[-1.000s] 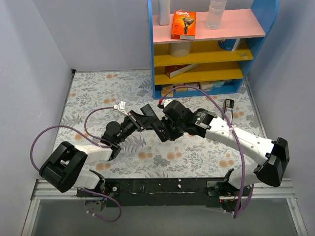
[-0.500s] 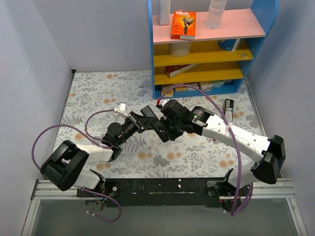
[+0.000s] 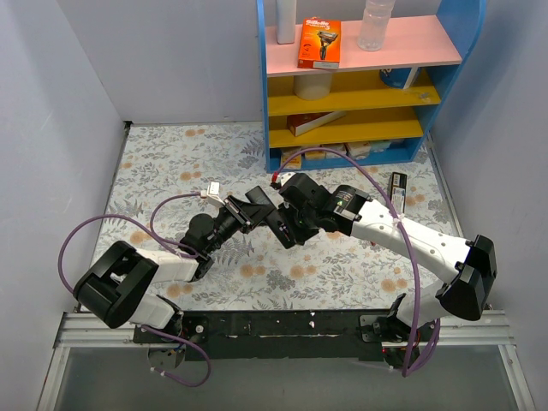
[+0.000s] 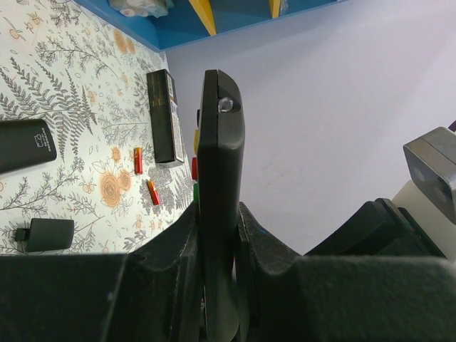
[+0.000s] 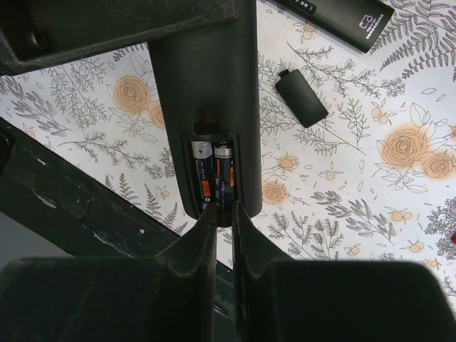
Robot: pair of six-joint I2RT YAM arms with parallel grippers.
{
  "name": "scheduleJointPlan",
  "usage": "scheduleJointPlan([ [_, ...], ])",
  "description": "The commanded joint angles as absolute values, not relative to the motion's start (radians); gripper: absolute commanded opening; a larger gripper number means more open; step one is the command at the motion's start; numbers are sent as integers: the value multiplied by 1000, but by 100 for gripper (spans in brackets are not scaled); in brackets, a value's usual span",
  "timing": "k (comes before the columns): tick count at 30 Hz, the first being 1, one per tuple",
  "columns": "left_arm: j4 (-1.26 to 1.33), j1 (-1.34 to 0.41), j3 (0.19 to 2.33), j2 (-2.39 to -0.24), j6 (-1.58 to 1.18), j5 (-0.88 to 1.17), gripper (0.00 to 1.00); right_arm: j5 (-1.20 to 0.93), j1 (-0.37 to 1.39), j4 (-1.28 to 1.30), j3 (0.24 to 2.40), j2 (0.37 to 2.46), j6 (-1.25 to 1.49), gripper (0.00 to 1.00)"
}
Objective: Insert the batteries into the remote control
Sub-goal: Load the battery into the remote control.
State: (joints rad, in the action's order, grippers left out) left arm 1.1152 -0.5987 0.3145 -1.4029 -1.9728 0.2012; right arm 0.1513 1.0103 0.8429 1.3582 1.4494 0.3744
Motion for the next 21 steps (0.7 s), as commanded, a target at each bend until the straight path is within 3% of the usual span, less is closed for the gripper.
scheduleJointPlan([
  [1,1183,-604,311,-1399,-2009,204,0,166,1012,824,1387,1448,362,18],
  [5,1183,-606,313,-1397,-2014,202,0,170,1014,827,1393,1443,362,28],
  [15,1186,-606,310,-1401,-2029,201,0,176,1014,838,1408,1422,365,41],
  [21,1201,-606,295,-1401,-2049,189,0,170,1014,862,1462,1410,339,56],
])
